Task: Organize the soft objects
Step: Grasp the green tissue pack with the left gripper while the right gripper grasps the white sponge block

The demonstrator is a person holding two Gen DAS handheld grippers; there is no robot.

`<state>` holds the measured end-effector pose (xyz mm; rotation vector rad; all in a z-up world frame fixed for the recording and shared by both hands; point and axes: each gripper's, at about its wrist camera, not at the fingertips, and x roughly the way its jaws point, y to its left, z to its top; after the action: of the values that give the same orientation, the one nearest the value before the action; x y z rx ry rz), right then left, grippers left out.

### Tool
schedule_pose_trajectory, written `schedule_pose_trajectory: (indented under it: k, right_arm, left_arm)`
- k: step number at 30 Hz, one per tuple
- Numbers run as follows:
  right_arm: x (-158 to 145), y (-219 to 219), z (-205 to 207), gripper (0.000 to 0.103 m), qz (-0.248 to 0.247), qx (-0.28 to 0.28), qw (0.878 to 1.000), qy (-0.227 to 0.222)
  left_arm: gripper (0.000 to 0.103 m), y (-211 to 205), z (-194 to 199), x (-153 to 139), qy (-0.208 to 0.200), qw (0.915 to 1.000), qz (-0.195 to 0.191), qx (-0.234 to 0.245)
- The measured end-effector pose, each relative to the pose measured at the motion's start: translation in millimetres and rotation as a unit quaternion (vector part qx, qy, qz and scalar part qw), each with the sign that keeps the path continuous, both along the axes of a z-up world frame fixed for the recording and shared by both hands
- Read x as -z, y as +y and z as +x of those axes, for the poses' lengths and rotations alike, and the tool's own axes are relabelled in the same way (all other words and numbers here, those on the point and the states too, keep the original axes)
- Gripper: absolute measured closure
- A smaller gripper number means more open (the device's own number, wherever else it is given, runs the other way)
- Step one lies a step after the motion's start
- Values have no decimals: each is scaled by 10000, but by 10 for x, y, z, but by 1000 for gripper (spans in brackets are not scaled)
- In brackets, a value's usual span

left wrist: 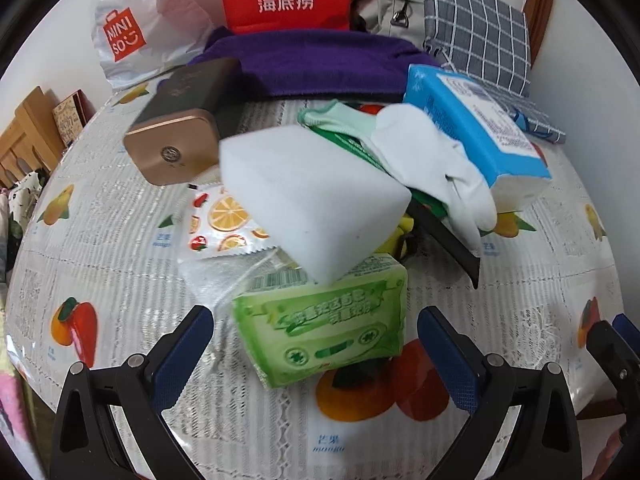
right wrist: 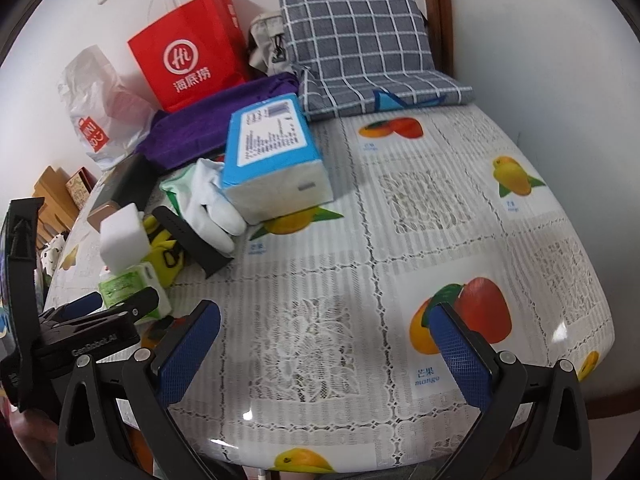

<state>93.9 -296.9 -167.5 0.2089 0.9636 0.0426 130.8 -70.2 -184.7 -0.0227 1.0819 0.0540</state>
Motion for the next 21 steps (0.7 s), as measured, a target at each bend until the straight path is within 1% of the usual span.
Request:
schedule_pose_trajectory:
  k: [1,2,3,5,9,11,13,16,21]
  right_arm:
    - [14,-6,7,0,15,13,10000,18]
    - [32,6,17,0,50,-9,10000,44]
    - [41,16,28,0,66,-45,9999,64]
    - [60,74,47,0,42,-134,9999,98]
    - [73,184,83,0,33,-262,9996,126]
    - [75,255,102,0,25,-331,9993,150]
    - [66,319,117,0,0,-383,9992,147]
    - [40,435,132,0,-23,-479,9988,134]
    - [-16,675,158,0,-28,-755,9971,74]
  left_arm:
    - [10,-7,12,20,47,10000,38,-10]
    - [17,-3,22,27,65,10000,31,1]
    - [30,17,18,30,101,9999,-91,22]
    - [32,57,5,8,124,9995,-276,31]
    - [32,149,-87,-101,144,9990,-332,244]
    - [32,242,-148,-181,142,9981,-537,279]
    - [32,321,-184,-261,81,9975,-638,279]
    - [32,474,-215,-355,-41,9982,-569,179]
    - [32,834,-203,-326,-21,9989,-429,-198]
